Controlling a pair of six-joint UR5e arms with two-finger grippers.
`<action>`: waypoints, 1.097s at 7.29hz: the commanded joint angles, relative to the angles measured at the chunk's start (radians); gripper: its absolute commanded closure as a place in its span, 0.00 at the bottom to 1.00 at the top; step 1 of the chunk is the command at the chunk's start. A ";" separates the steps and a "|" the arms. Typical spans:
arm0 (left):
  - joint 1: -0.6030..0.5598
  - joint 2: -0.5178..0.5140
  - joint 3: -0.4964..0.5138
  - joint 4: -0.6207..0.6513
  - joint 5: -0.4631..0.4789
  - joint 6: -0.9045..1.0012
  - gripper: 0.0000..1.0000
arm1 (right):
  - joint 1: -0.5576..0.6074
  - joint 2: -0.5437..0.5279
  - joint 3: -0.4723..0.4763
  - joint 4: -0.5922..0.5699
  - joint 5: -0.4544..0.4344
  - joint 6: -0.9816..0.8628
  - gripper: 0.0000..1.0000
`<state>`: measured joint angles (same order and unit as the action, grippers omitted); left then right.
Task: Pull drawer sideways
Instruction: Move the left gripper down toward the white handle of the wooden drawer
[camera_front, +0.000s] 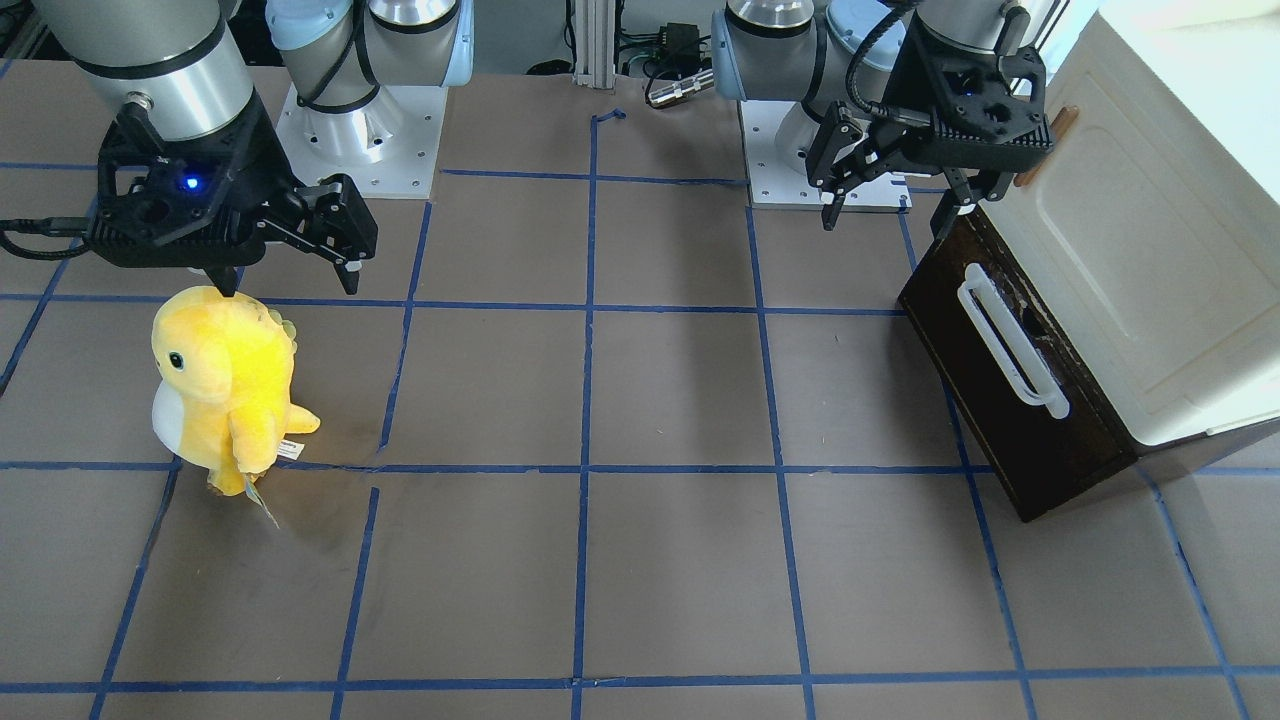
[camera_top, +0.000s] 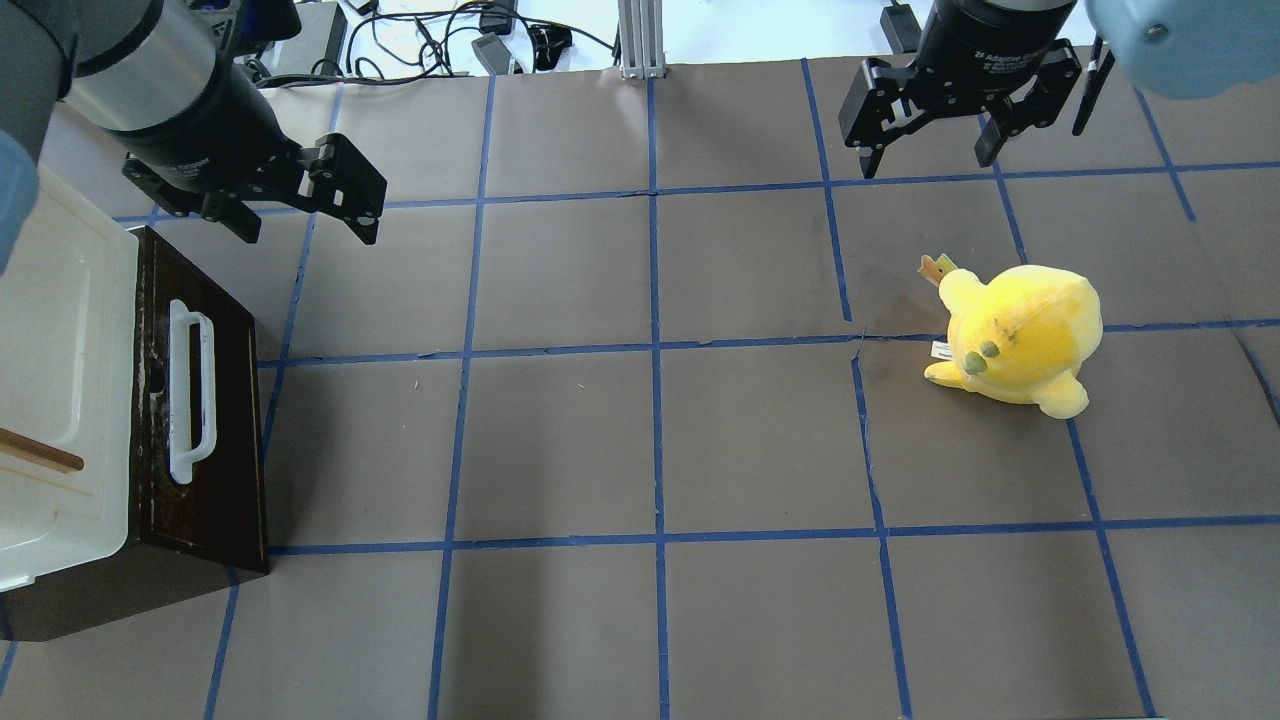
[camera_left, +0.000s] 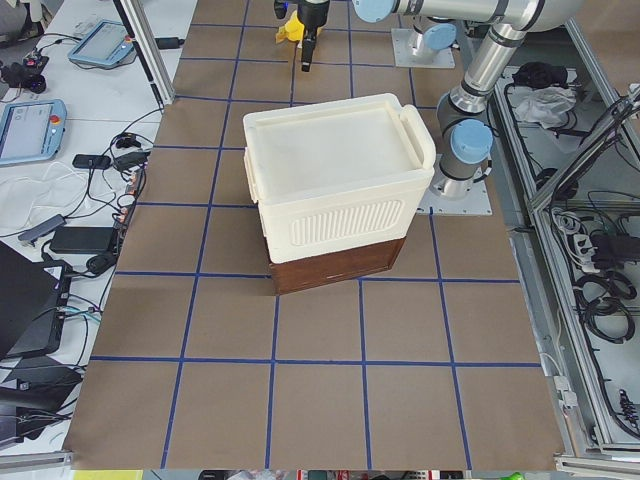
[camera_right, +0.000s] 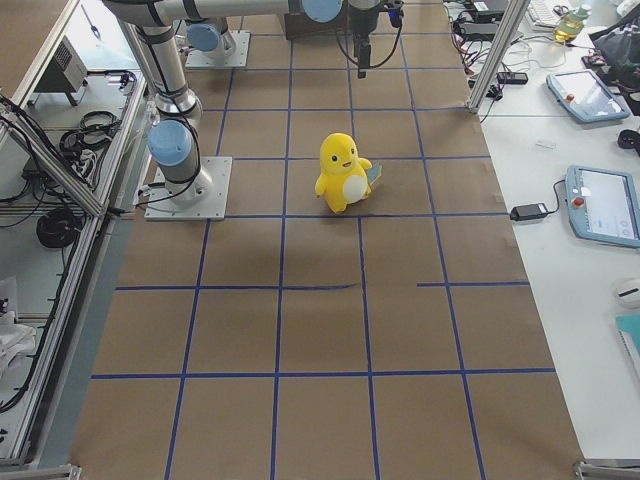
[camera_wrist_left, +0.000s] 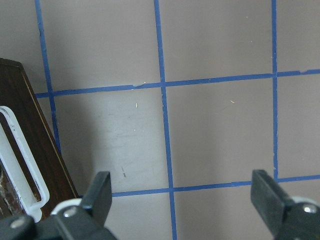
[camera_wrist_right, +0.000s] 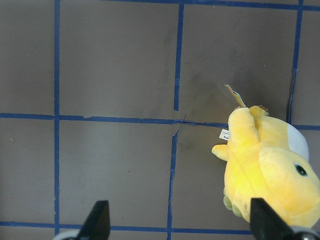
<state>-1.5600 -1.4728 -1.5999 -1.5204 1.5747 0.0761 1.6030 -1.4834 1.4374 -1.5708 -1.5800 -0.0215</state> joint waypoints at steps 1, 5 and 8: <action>0.000 0.017 -0.002 -0.016 0.021 -0.004 0.00 | 0.000 0.000 0.000 0.000 0.000 0.000 0.00; 0.003 -0.029 0.000 0.052 0.016 -0.024 0.00 | 0.000 0.000 0.000 0.000 0.000 0.000 0.00; 0.003 -0.169 -0.011 0.117 0.170 -0.105 0.00 | 0.000 0.000 0.000 0.000 0.000 0.000 0.00</action>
<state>-1.5552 -1.5730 -1.6060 -1.4352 1.6443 0.0093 1.6030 -1.4833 1.4374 -1.5708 -1.5800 -0.0215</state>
